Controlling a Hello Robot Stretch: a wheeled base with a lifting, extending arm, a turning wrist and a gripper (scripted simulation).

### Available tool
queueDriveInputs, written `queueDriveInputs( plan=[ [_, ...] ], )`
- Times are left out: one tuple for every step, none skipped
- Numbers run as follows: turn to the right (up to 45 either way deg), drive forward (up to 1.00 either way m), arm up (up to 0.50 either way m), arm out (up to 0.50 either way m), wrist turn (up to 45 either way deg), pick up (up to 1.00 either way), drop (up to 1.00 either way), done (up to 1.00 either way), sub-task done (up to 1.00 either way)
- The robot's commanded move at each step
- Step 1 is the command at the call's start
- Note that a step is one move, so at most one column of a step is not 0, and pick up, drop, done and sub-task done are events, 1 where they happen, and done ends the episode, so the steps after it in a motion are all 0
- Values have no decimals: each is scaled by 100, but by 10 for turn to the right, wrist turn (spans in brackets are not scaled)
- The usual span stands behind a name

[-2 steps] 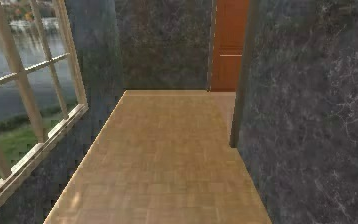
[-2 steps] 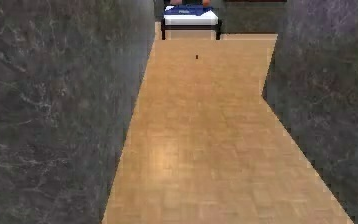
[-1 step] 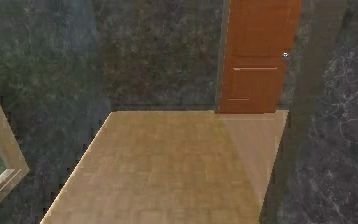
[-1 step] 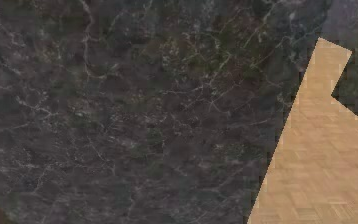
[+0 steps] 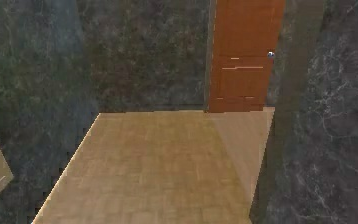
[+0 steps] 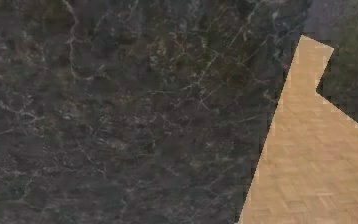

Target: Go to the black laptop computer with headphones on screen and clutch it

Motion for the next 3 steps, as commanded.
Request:
queueDriveInputs(
  plan=[
    [0, 100, 0, 0, 0, 0, 0, 0, 0],
    [0, 30, 0, 0, 0, 0, 0, 0, 0],
    [450, 0, 0, 0, 0, 0, 0, 0, 0]
  ],
)
